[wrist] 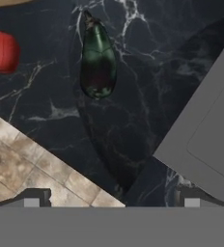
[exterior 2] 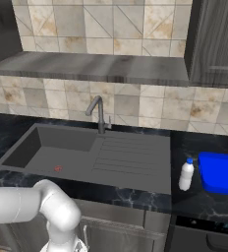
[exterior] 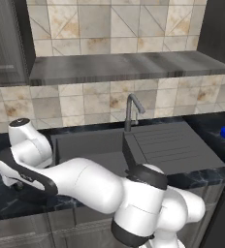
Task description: Pick up all produce items and place them in the sink. Turn on the sink faucet to wash them. Then turn the sink off and put them in the tray.
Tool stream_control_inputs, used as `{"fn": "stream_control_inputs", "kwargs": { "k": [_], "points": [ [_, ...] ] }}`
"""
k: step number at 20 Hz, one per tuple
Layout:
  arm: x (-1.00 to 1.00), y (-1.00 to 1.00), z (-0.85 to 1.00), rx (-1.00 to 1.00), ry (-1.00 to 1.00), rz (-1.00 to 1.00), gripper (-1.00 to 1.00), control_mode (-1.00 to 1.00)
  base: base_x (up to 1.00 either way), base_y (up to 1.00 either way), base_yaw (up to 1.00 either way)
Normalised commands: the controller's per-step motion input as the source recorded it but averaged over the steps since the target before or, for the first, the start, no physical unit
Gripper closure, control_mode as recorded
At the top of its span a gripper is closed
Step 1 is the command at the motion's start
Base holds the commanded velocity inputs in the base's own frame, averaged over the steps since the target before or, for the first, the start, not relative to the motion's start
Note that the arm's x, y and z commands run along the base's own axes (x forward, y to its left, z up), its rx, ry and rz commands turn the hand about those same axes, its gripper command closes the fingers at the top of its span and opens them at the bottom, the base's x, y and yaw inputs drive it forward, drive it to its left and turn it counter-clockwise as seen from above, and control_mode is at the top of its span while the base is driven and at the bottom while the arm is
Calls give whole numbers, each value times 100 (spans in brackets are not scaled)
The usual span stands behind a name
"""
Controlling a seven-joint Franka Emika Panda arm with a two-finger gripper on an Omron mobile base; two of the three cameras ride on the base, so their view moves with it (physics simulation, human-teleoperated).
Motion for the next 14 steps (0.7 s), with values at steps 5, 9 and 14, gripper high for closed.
{"fn": "stream_control_inputs", "kwargs": {
  "k": [5,9,14],
  "points": [
    [3,0,-13,-1,3,0,-100,-100,0,0,0],
    [6,5,-16,-1,0,0,-100,-100,0,0,0],
    [10,17,-17,-3,0,0,-100,-100,0,0,0]
  ]
}}
